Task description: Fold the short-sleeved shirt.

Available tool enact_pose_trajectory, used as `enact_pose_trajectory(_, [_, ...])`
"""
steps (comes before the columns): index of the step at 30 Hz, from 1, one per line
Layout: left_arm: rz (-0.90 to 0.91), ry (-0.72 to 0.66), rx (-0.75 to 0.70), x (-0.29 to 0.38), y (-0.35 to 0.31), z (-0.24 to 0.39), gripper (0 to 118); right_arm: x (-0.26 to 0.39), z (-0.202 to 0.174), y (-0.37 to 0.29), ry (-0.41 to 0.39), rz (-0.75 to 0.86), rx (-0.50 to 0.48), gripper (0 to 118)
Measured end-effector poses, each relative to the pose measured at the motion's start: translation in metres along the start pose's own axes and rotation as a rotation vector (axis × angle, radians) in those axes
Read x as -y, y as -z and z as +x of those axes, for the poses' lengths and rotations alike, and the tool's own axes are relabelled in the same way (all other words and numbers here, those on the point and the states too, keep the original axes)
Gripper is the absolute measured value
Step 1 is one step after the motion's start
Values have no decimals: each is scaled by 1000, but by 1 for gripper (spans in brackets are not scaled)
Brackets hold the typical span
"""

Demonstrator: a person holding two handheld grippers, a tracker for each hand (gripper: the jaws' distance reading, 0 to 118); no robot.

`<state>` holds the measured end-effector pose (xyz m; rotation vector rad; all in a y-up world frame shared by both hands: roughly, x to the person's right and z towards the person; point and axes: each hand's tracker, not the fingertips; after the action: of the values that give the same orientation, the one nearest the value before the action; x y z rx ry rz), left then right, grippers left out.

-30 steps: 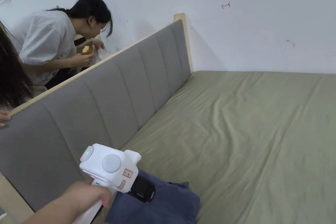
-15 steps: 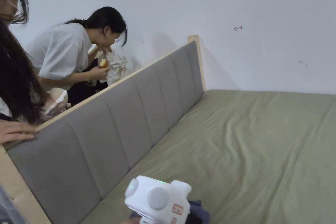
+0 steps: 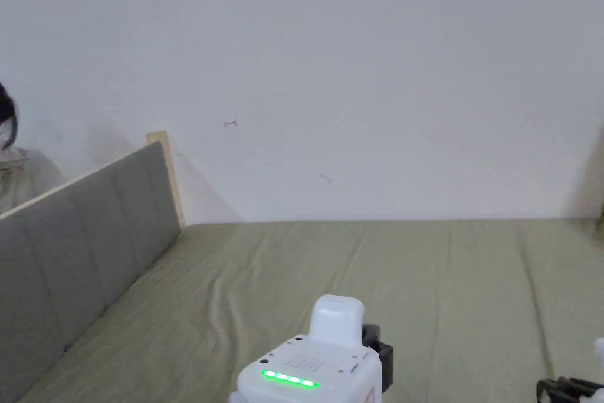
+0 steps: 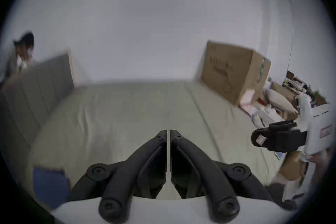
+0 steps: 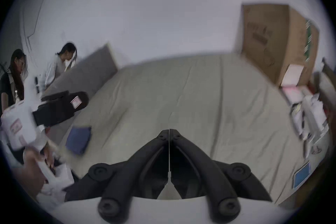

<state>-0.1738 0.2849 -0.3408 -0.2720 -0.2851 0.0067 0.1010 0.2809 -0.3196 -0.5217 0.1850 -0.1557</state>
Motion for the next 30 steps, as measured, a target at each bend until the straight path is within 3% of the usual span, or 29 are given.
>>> enact_pose_trajectory(3, [142, 3, -78, -24, -14, 20, 3, -20, 0, -20, -2, 259, -23, 0])
enact_pose_trajectory(8, [287, -16, -191, -37, -38, 34, 4, -28, -8, -42, -45, 596, 84, 0])
enact_pose_trajectory(11, [355, 32, -237, -31, -53, 39, 9, -23, -8, -48, -44, 647, 99, 4])
enact_pose_trajectory(12, [374, 45, -245, -29, -57, 39, 22, -21, -11, -49, -43, 653, 122, 18])
enact_pose_trajectory(14, [391, 57, -262, -26, -63, 40, 78, -18, -12, -51, -45, 642, 144, 89])
enact_pose_trajectory(15, [390, 49, -255, -25, -65, 38, 90, -16, -12, -51, -50, 629, 163, 110])
enact_pose_trajectory(17, [388, 33, -253, -25, -68, 36, 94, -14, -13, -49, -59, 595, 193, 113])
enact_pose_trajectory(19, [385, 24, -250, -22, -71, 35, 111, -7, -12, -52, -60, 596, 199, 118])
enact_pose_trajectory(21, [374, 30, -250, -21, -72, 34, 118, -6, -14, -52, -85, 562, 220, 118])
enact_pose_trajectory(30, [333, 7, -249, -19, -76, 32, 118, 3, -22, -63, -142, 543, 214, 118])
